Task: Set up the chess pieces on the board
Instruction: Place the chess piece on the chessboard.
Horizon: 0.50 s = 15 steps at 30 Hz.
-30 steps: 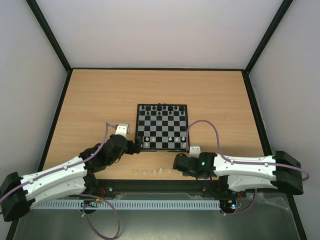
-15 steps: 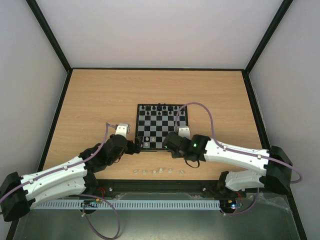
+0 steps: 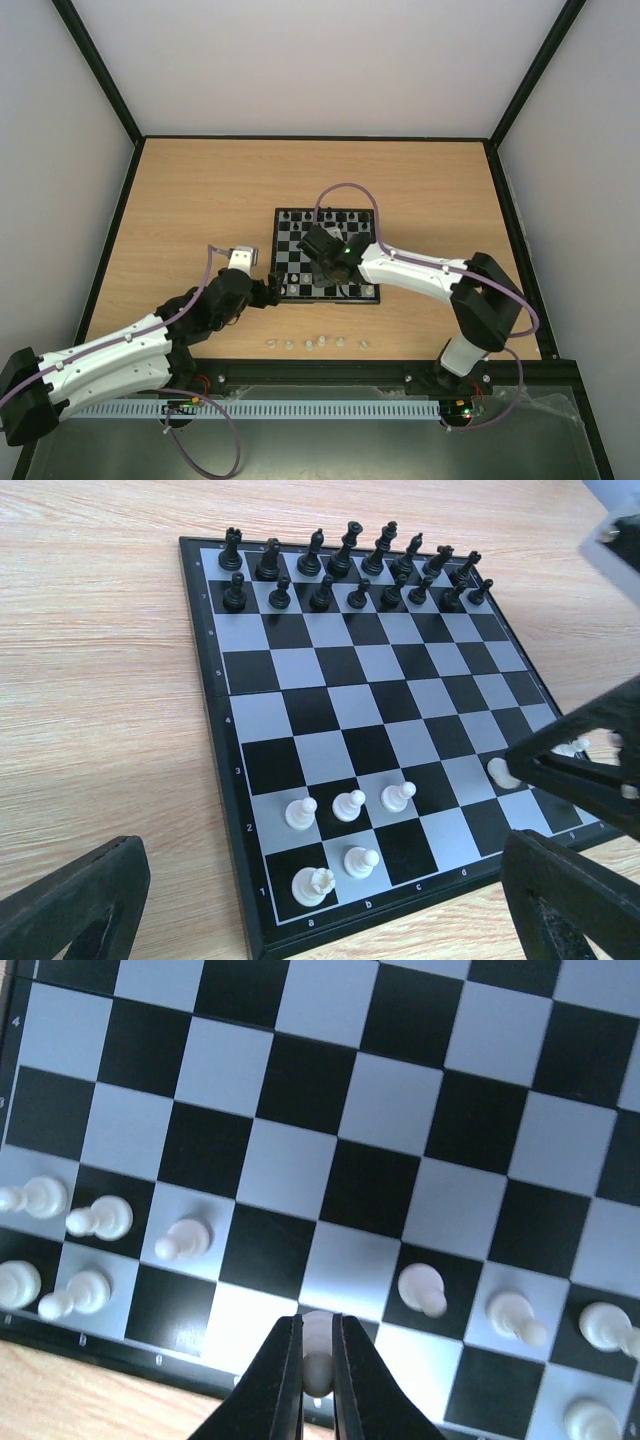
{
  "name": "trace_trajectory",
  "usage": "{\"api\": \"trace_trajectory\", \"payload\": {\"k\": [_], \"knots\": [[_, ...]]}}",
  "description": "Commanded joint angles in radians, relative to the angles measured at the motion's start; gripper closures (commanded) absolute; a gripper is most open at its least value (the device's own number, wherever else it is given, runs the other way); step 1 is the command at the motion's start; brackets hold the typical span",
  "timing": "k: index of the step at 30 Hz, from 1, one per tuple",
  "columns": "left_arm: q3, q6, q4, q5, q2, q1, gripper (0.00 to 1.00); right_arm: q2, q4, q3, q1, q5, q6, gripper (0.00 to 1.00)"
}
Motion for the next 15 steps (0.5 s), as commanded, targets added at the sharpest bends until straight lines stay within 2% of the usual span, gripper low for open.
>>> {"api": "trace_trajectory", "payload": {"k": [1, 15], "knots": [[-0.016, 0.001, -0.011, -0.002, -0.010, 0.012, 0.01, 0.087, 0.002, 0.060, -0.022, -0.041, -0.063, 0.96], [-0.017, 0.001, -0.011, 0.000, -0.009, 0.019, 0.01, 0.162, 0.014, 0.051, -0.071, -0.046, -0.091, 0.96]]}}
